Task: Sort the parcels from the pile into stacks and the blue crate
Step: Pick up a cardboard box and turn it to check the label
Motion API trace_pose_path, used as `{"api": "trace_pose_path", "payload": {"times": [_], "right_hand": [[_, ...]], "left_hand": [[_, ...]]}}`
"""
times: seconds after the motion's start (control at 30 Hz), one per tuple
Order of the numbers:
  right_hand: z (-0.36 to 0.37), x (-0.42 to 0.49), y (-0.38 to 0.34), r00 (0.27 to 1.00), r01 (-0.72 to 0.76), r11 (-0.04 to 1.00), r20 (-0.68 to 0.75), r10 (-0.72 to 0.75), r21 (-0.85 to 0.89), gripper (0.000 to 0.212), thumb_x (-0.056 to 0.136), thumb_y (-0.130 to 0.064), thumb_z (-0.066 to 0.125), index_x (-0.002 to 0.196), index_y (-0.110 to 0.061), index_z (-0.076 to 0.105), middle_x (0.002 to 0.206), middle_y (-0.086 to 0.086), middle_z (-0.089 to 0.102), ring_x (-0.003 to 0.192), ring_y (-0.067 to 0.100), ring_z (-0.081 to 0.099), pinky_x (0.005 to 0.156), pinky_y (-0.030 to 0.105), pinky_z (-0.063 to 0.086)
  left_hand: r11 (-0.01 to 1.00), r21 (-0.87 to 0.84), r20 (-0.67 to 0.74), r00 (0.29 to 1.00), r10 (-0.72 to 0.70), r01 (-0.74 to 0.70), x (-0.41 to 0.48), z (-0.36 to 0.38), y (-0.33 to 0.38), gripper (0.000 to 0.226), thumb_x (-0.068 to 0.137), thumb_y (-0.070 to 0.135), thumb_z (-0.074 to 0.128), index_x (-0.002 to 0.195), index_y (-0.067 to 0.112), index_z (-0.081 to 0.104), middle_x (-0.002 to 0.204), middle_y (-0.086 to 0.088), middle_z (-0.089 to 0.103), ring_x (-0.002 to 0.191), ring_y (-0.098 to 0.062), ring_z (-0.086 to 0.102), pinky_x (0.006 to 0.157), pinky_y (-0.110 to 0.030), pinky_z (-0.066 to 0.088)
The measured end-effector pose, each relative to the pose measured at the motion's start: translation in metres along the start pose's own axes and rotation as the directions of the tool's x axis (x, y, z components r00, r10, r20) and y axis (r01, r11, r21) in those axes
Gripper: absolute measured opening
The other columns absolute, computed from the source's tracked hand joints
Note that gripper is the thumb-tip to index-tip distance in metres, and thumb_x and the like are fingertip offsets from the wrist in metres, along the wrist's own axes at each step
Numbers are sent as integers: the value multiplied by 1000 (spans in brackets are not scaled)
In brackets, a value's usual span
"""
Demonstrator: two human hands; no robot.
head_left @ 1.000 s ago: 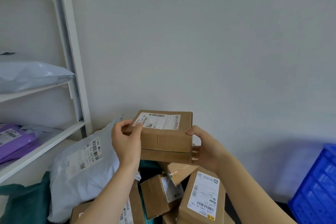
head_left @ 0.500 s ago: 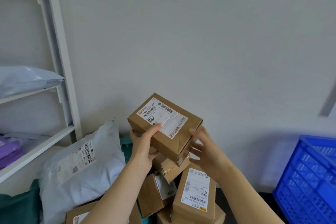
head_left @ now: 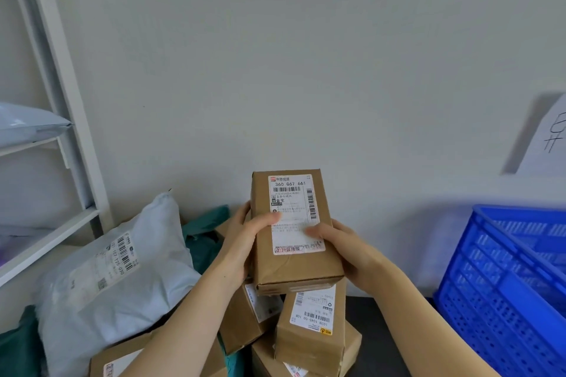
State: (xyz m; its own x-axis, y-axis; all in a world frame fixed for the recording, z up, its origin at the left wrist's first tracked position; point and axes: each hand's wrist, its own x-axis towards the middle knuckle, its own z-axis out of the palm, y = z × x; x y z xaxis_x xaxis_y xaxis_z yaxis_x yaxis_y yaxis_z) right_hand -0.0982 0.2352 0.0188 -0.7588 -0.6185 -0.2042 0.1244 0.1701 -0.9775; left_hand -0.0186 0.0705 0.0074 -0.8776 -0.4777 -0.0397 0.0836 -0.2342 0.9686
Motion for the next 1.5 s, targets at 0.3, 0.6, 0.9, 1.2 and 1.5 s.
{"api": "trace_pose_path", "payload": {"times": [0.3, 0.6, 0.9, 1.2, 1.5], "right_hand": [[0, 1, 5, 995, 100, 990, -20, -98, 96, 51, 80, -14, 75, 123, -28, 51, 102, -3, 74, 87, 16, 73, 66, 26, 57], [0, 6, 8, 988, 151, 981, -35, -148, 121, 57, 73, -8, 80, 122, -26, 56, 103, -1, 74, 92, 21, 72, 77, 35, 58], [3, 6, 11, 972, 217, 971, -112, -205, 102, 49, 76, -2, 76, 116, -25, 59, 102, 0, 74, 88, 21, 72, 75, 35, 59], [0, 2, 14, 972, 232, 967, -74, -225, 105, 47, 79, -5, 75, 115, -29, 57, 97, -4, 74, 84, 17, 73, 70, 30, 58], [3, -1, 17, 960, 253, 959, -157, -232, 130, 48, 76, -2, 77, 115, -24, 59, 99, -2, 74, 81, 15, 73, 62, 25, 57]], "left_hand": [[995, 99, 130, 992, 10, -23, 3, -2, -3, 74, 63, 12, 85, 117, 45, 46, 111, 7, 66, 101, -18, 64, 77, -35, 54], [989, 120, 151, 986, 64, -83, 5, -2, -3, 76, 49, 17, 81, 110, 47, 48, 113, 6, 68, 102, -18, 65, 82, -38, 55], [969, 172, 86, 982, 167, -179, 1, 2, -4, 64, 71, 1, 80, 101, 48, 48, 104, 15, 64, 96, -13, 63, 73, -29, 53], [970, 171, 98, 983, 157, -172, -3, 2, -4, 68, 69, 5, 82, 104, 51, 46, 110, 12, 63, 101, -14, 62, 79, -31, 54], [955, 203, 71, 976, 205, -215, -5, 4, -6, 69, 70, 2, 80, 104, 51, 45, 107, 15, 62, 99, -11, 62, 73, -26, 52]]}}
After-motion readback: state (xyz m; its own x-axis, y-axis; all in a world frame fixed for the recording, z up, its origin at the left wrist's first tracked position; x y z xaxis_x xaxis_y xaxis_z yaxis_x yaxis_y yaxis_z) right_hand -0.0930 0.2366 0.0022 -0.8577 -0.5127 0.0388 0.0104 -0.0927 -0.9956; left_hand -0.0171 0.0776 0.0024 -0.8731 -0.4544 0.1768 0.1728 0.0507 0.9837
